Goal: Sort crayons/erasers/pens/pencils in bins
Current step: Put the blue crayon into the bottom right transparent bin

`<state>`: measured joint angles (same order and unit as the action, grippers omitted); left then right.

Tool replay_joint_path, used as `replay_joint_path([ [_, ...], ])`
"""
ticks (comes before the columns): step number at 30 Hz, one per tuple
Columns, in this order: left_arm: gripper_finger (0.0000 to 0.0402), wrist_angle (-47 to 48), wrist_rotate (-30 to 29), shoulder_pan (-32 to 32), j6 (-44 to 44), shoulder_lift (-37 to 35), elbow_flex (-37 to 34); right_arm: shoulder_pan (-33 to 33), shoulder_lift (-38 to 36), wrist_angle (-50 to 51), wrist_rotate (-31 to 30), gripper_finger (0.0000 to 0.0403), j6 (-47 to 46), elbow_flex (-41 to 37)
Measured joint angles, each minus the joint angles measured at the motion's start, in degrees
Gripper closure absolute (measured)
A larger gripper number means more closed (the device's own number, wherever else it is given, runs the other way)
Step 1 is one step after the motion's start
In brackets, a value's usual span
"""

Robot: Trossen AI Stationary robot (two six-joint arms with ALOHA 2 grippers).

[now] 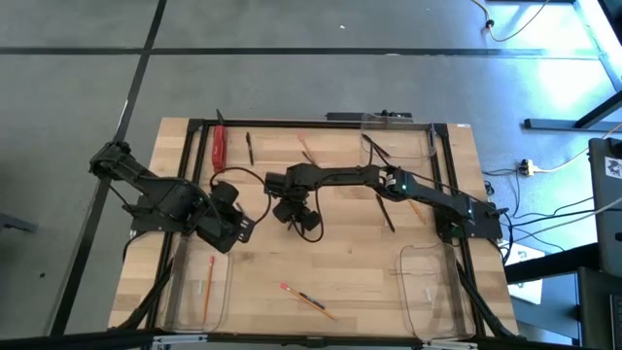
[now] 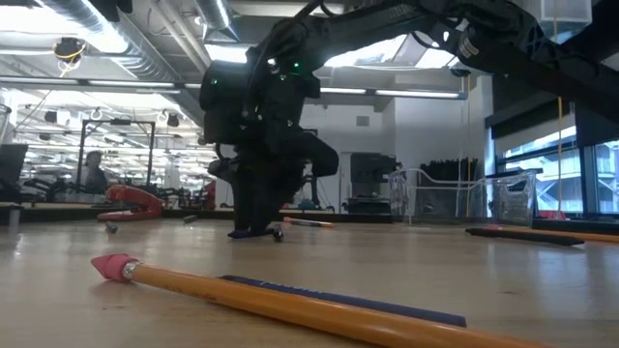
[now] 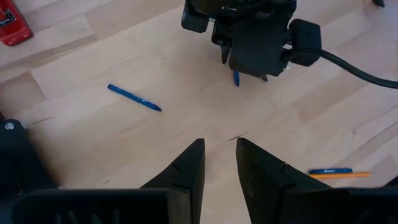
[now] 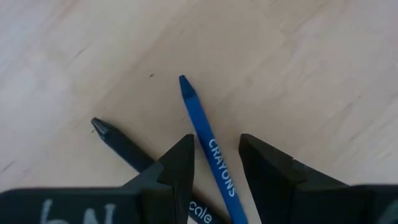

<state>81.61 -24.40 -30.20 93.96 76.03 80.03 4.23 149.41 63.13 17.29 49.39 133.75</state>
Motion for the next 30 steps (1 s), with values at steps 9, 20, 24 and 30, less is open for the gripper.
replay_joint_path([
  [9, 0.0317, 0.01, 0.02, 0.00, -0.07, 0.00, 0.00, -0.11, 0.28, -0.28, -2.22, 0.0280, -0.70, 0.07],
  [20, 0.0317, 0.01, 0.02, 0.00, -0.10, 0.00, 0.00, 0.00, 0.39, -0.66, -1.45, 0.0389, -0.90, 0.07],
  [24, 0.0317, -0.01, 0.02, 0.00, -0.10, 0.00, 0.00, 0.00, 0.39, -0.61, -1.38, 0.0380, -1.22, 0.04],
  [30, 0.0317, -0.01, 0.02, 0.00, -0.11, 0.00, 0.00, -0.02, 0.39, -1.23, -1.26, 0.0379, -3.38, -0.04],
])
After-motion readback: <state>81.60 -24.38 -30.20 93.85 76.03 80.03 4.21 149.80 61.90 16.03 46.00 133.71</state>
